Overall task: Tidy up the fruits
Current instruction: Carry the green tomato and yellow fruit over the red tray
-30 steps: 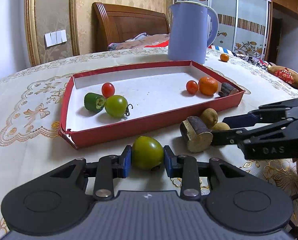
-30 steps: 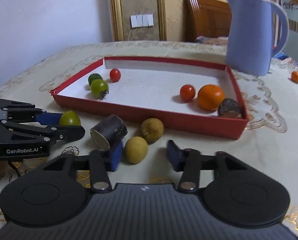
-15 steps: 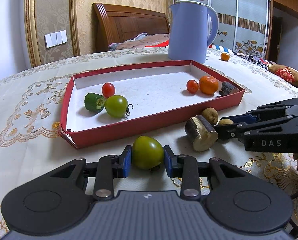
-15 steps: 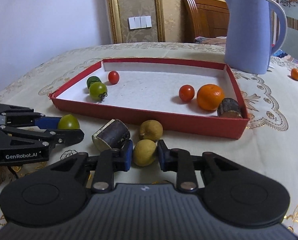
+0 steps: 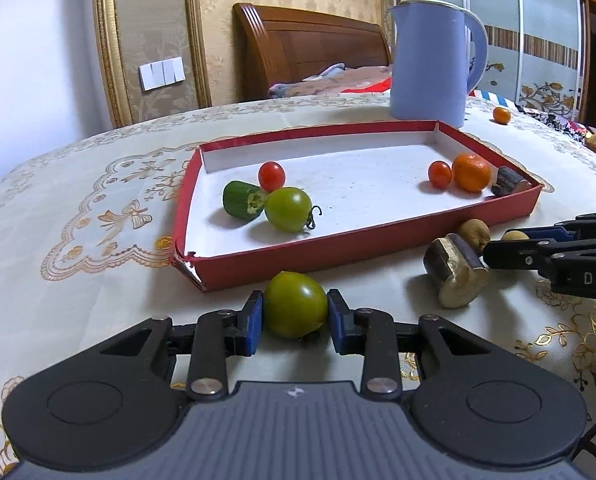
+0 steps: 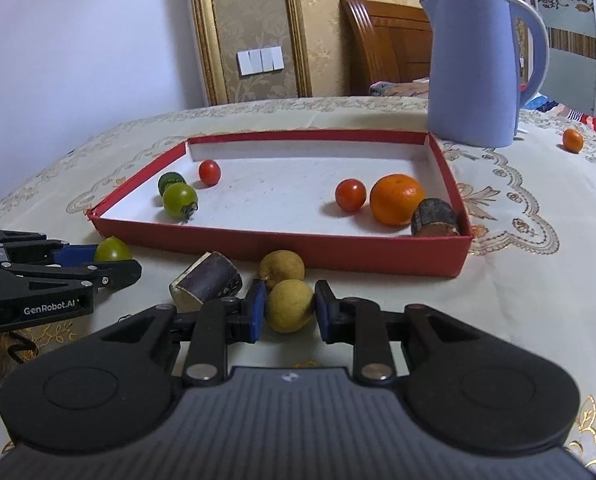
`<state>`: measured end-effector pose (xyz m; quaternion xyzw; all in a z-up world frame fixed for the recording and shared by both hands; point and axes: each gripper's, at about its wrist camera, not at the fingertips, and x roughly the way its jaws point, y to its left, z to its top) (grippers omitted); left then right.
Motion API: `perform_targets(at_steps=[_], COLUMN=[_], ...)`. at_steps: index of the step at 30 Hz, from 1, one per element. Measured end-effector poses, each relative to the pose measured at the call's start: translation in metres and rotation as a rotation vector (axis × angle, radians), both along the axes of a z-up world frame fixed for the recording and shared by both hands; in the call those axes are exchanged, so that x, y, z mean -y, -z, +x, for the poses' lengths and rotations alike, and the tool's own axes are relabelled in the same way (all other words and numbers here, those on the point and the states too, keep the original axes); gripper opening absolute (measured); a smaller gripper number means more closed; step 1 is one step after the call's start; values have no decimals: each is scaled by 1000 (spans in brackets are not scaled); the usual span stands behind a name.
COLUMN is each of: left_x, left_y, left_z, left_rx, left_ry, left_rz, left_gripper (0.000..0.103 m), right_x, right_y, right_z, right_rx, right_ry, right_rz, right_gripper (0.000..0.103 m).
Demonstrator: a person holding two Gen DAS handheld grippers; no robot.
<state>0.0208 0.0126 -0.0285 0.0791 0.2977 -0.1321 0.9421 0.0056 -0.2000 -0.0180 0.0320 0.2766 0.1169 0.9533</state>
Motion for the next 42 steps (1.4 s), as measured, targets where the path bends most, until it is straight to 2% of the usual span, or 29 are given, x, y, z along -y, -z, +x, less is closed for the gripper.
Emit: perform_targets(at_steps=[4,15,19,26,35,42], left_x=[5,2,-1,1,-1,5], left_y=[0,0,-4,-13,-18,-26], left_z=[-2,-2,-1,-5,0,-3], left_rx=[13,18,-3,9,3,26], left_ry=[-11,-84,-83,-68,-79,-64], left_rz=[37,59,43,49,35,10], left_gripper=[32,32,32,32,32,32], right_x=[2,4,0,1,8,12], right_y=[0,-2,-7,-20,-8,-10], right_z=[-1,-5,-6,-4,-3,-8], right_rx=[7,34,39,83,53,82], right_ry=[9,25,5,14,30,34], right_rz=[5,13,2,-11,16,40], right_gripper=[25,25,25,25,25,25])
